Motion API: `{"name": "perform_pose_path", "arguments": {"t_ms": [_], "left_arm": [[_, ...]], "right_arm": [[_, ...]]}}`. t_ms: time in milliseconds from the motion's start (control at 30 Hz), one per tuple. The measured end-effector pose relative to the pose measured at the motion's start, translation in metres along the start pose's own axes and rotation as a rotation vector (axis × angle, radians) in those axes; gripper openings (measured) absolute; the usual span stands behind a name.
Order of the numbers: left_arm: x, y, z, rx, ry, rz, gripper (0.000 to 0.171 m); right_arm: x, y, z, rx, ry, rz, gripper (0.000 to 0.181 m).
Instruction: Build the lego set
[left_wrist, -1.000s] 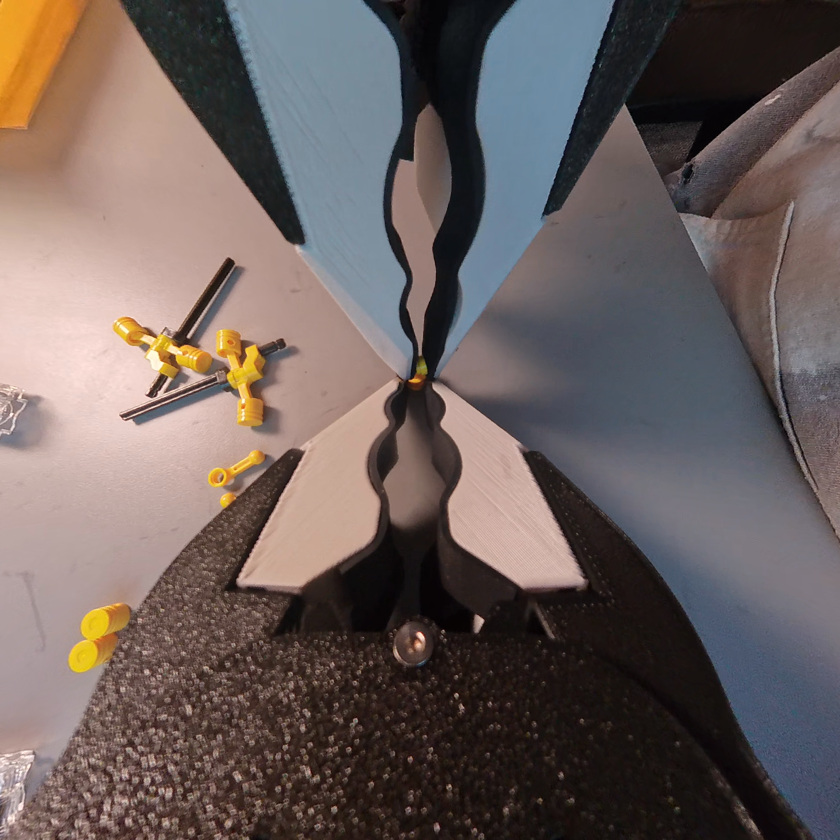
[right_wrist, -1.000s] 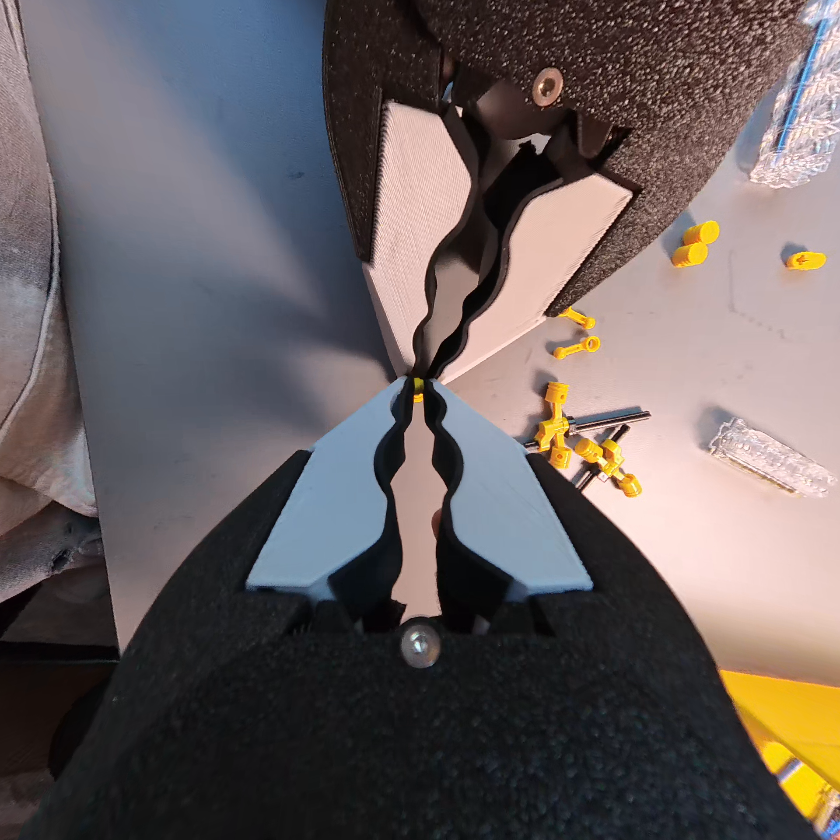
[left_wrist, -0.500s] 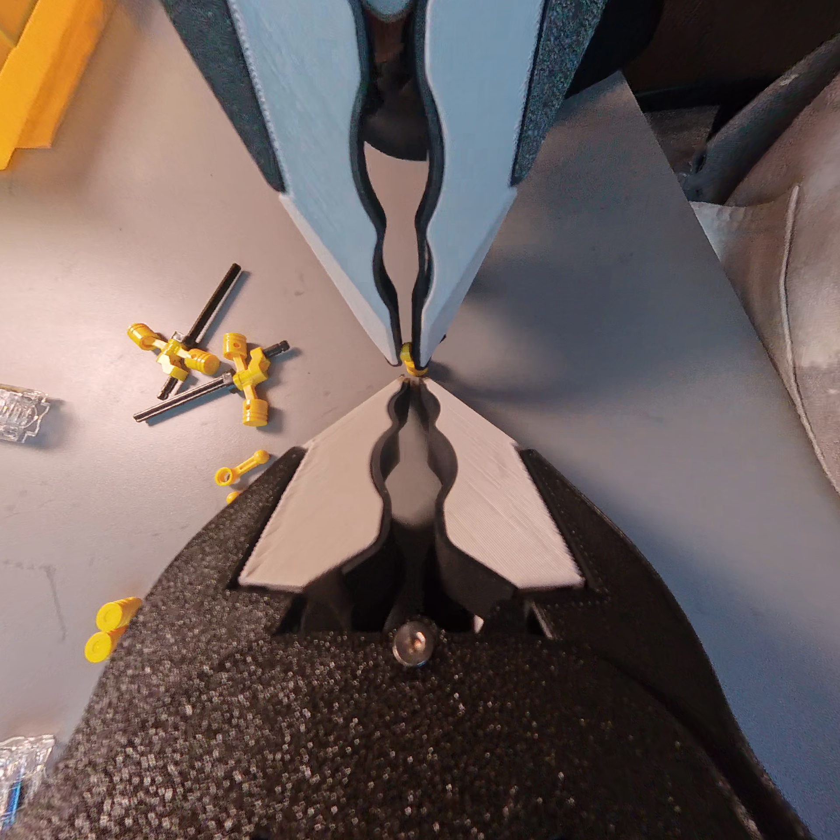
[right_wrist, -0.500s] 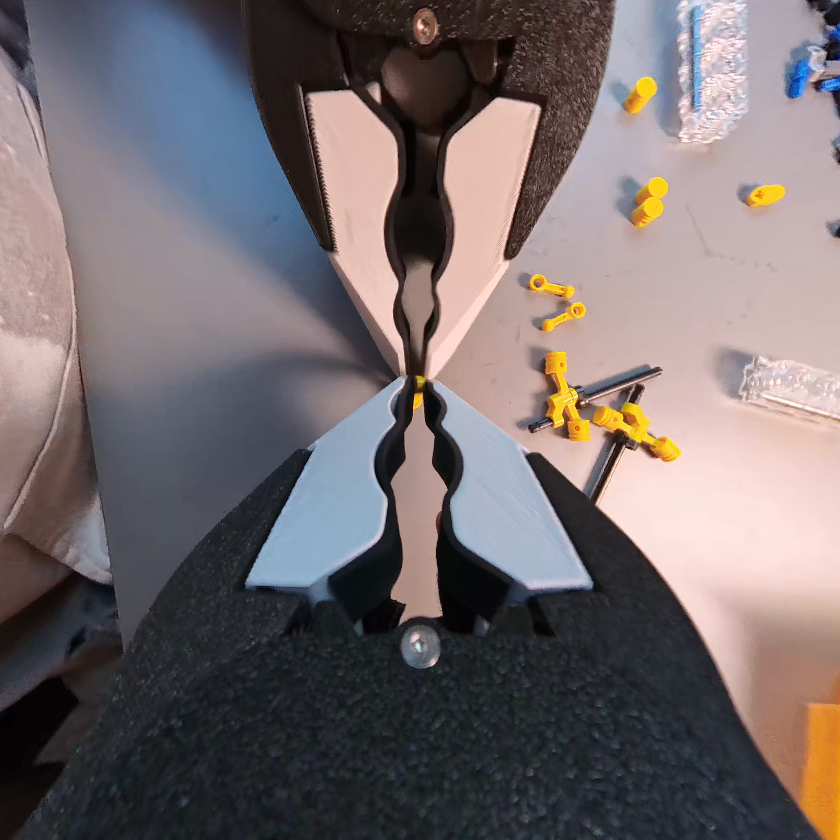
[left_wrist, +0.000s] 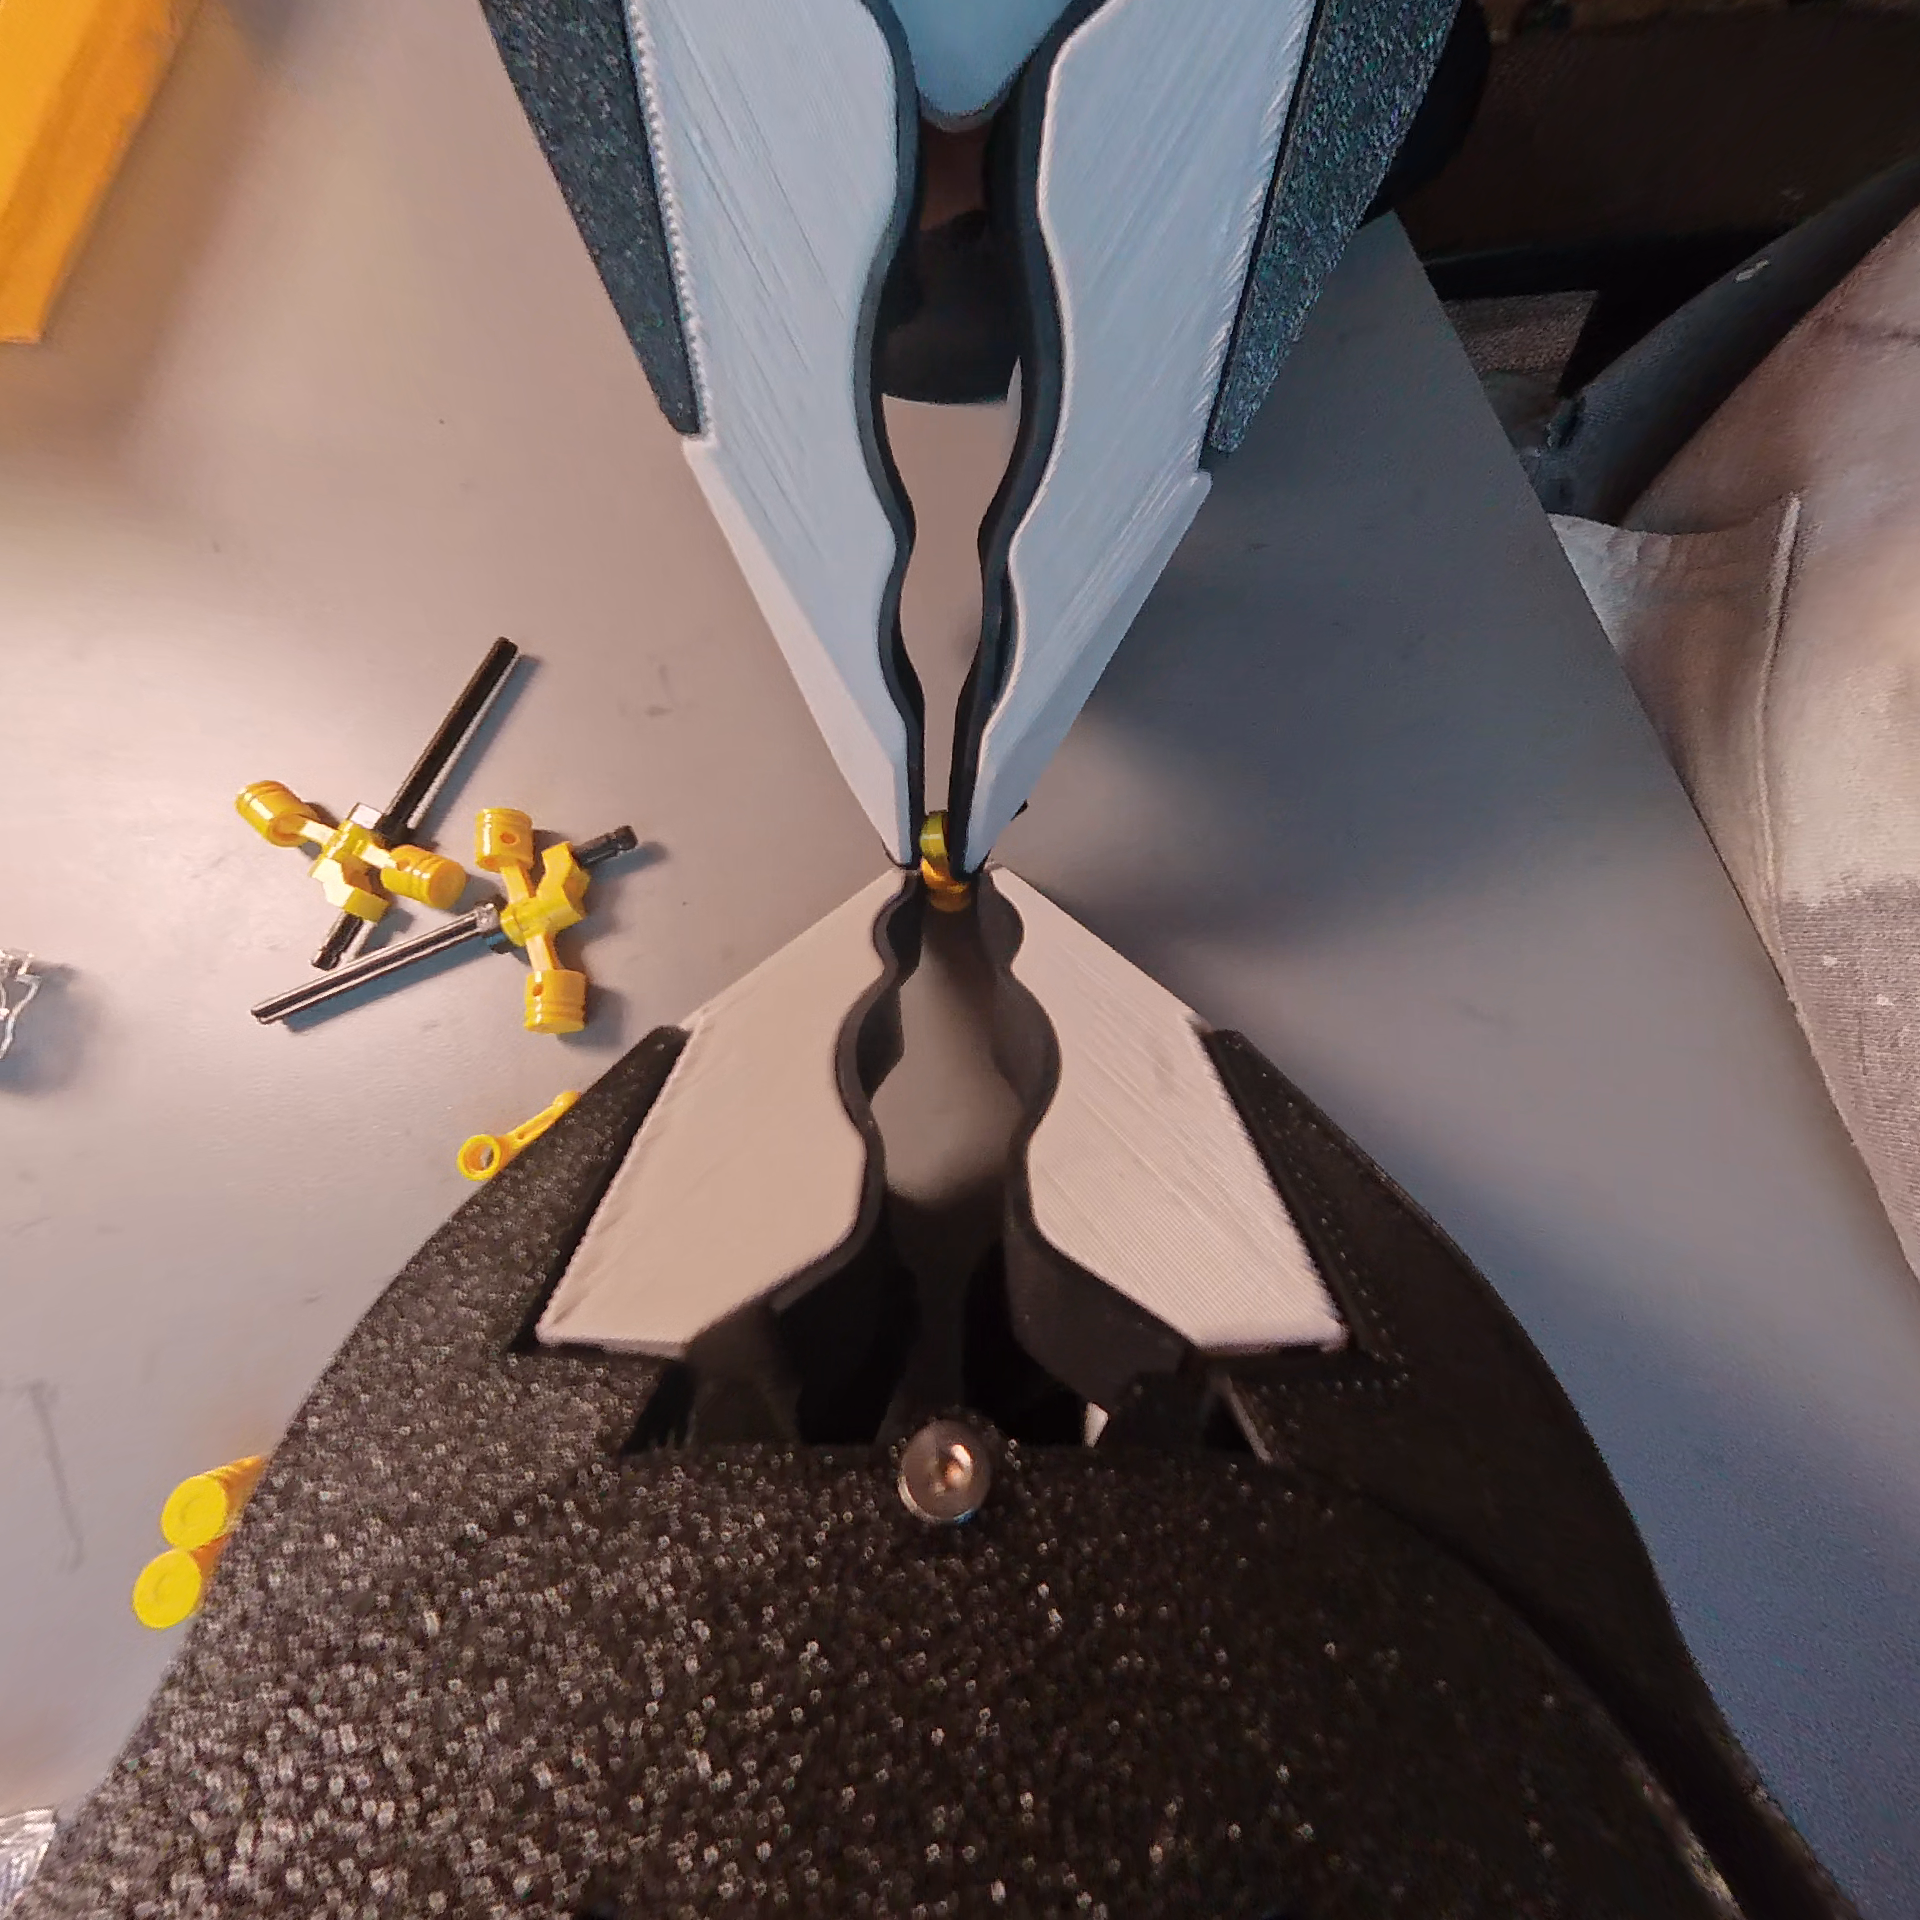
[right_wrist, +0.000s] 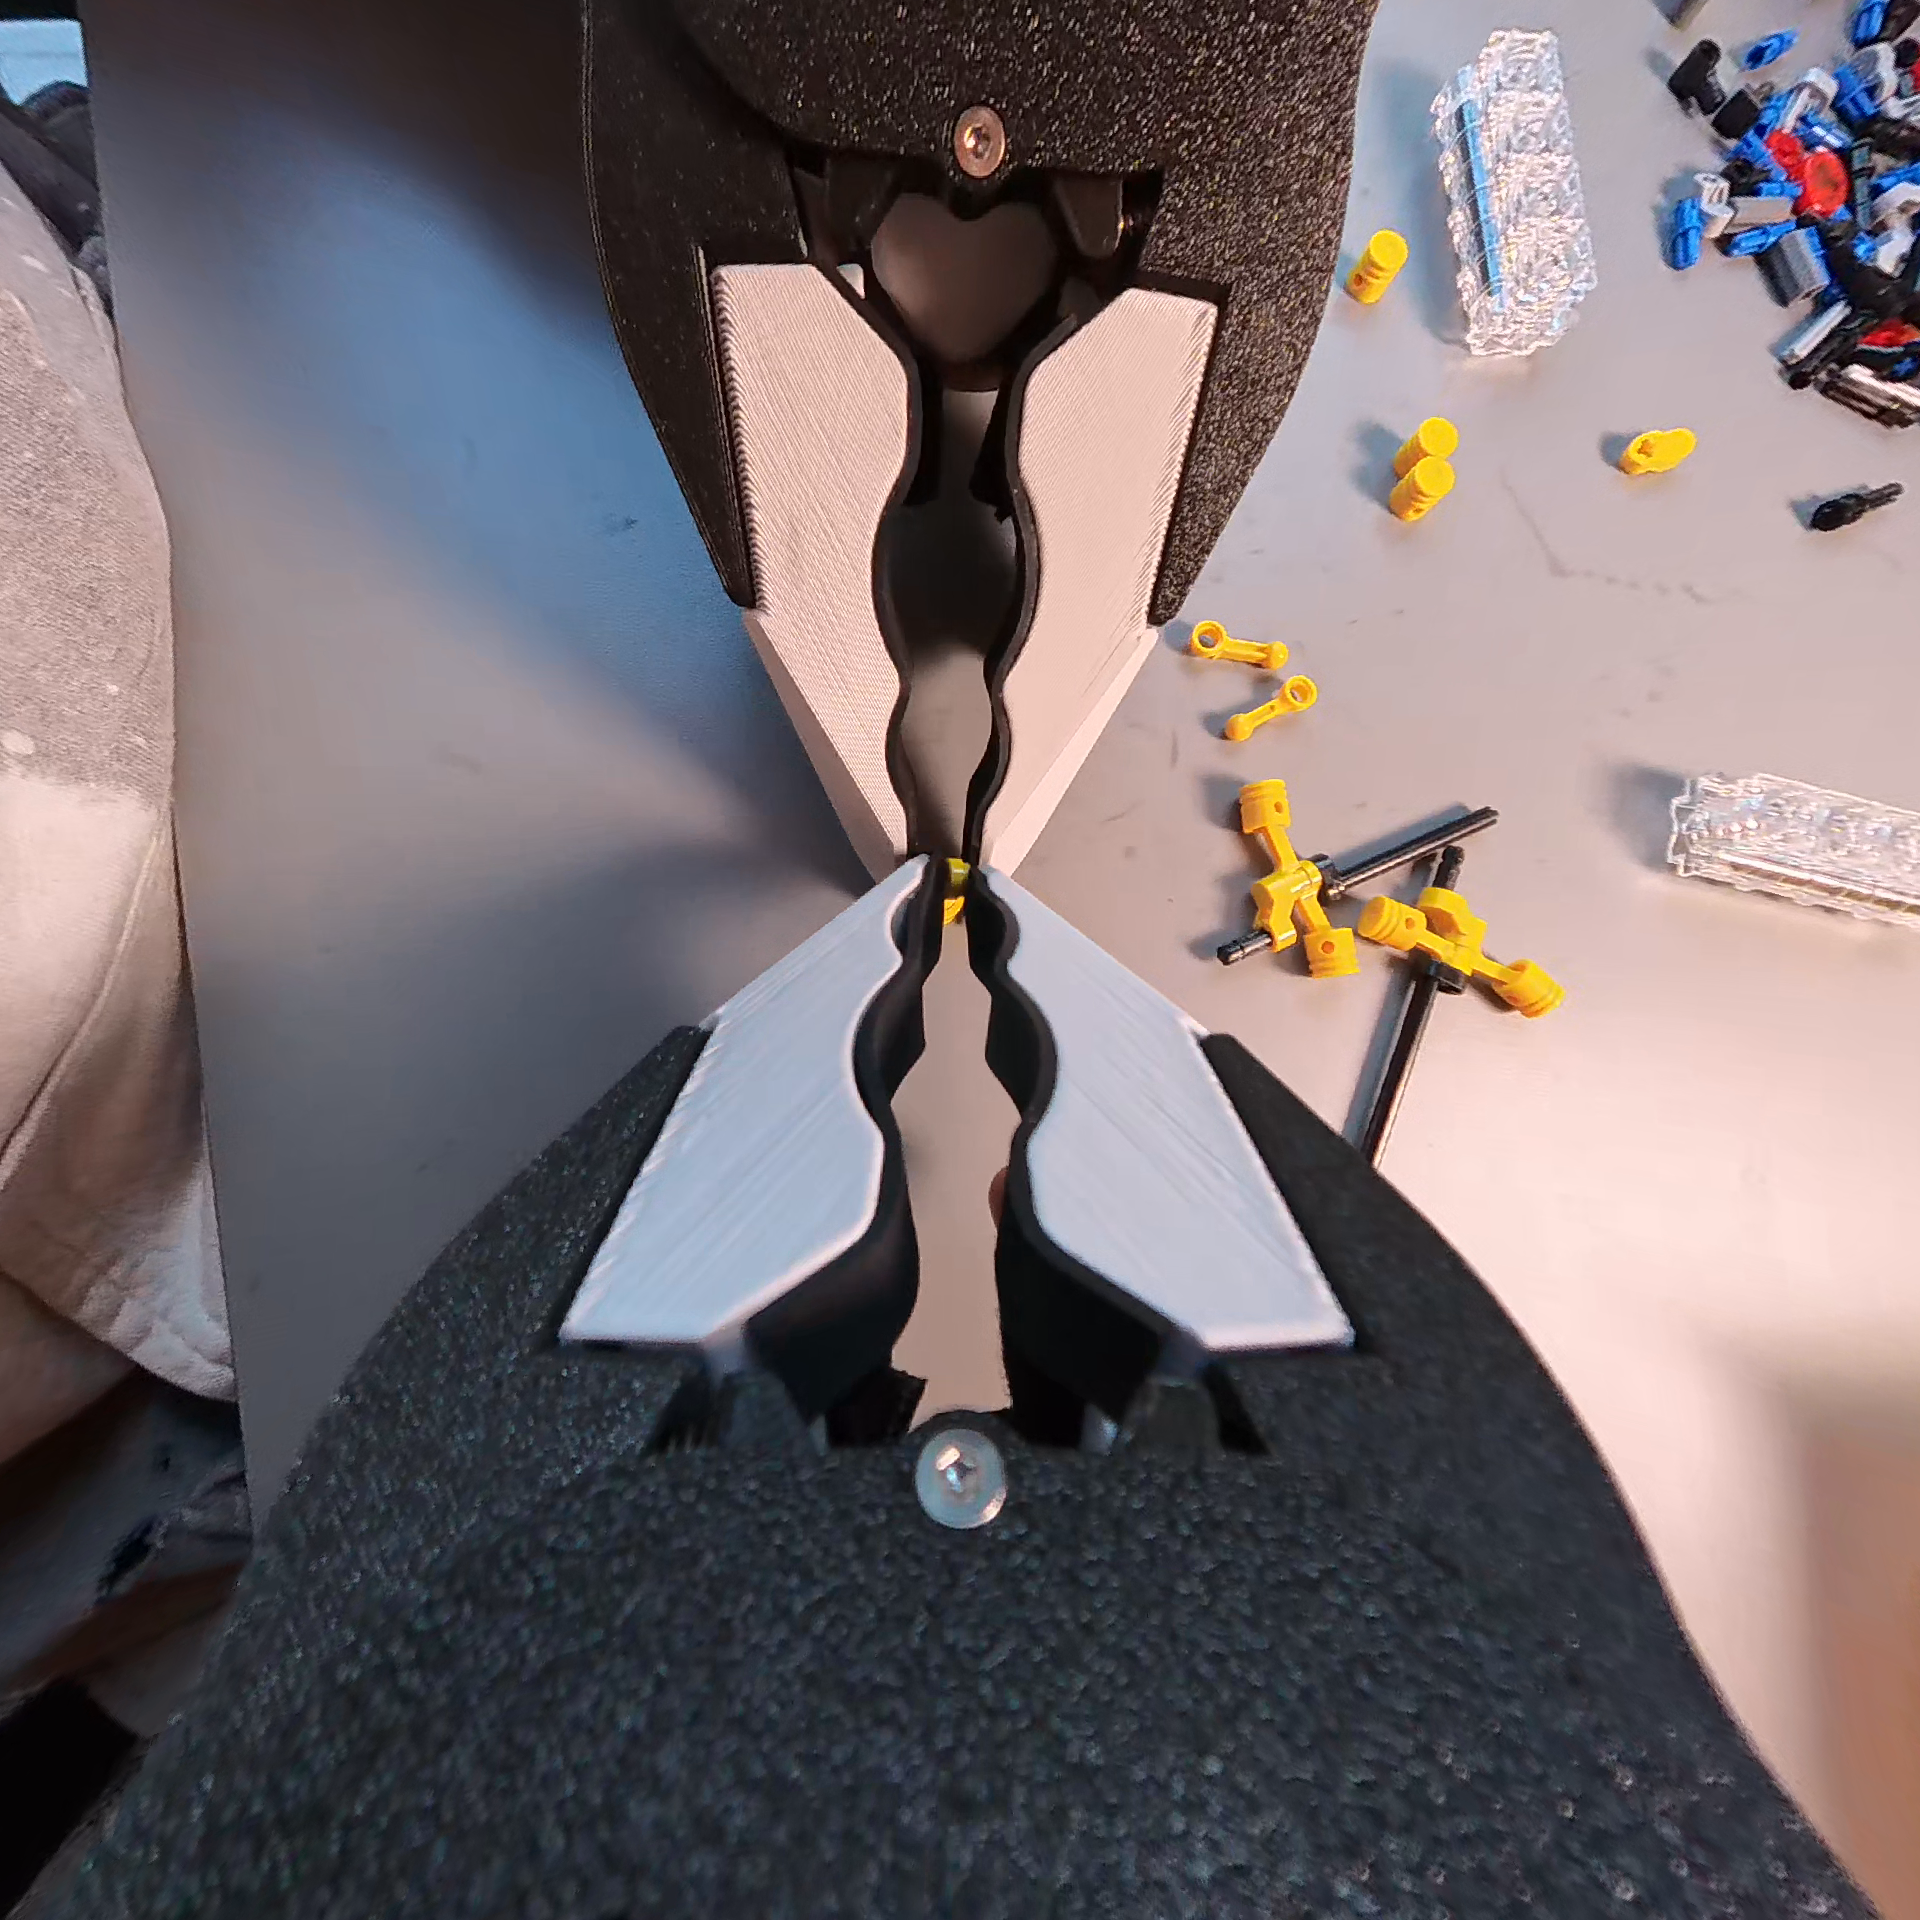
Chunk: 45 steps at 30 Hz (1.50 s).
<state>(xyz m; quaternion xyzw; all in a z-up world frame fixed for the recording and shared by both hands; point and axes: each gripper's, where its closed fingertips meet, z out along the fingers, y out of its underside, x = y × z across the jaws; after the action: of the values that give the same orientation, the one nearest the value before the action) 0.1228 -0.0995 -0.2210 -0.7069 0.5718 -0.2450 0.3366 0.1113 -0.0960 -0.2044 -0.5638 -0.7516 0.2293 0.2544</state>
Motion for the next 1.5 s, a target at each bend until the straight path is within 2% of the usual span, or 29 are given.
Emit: {"name": "perform_pose_path", "arguments": {"t_ms": [633,967,1033,1133,1267,1300,1367,1500], "left_arm": [[-0.001,0.000,0.000,-0.001,-0.010,-0.003,0.009],[0.000,0.000,0.000,-0.002,-0.025,0.017,0.009],[0.000,0.000,0.000,-0.002,-0.025,0.019,0.009],[0.000,0.000,0.000,-0.002,-0.018,0.009,0.009],[0.000,0.000,0.000,-0.001,-0.021,0.013,0.009],[0.000,0.000,0.000,-0.001,-0.022,0.014,0.009],[0.000,0.000,0.000,-0.001,-0.026,0.019,0.009],[0.000,0.000,0.000,-0.001,-0.027,0.020,0.010]], "right_arm": [[-0.001,0.000,0.001,-0.025,0.017,-0.056,0.004],[-0.004,0.005,0.002,-0.083,-0.014,-0.032,0.003],[-0.005,0.005,0.002,-0.123,0.003,-0.072,0.003],[-0.004,0.005,0.002,-0.138,-0.056,-0.032,0.004],[-0.002,0.005,0.001,-0.109,-0.022,-0.007,0.005],[0.000,0.006,-0.001,-0.110,-0.008,-0.005,0.006],[0.005,0.003,-0.009,-0.090,0.012,-0.006,0.027],[0.005,-0.005,-0.027,-0.022,0.023,0.048,0.051]]}}
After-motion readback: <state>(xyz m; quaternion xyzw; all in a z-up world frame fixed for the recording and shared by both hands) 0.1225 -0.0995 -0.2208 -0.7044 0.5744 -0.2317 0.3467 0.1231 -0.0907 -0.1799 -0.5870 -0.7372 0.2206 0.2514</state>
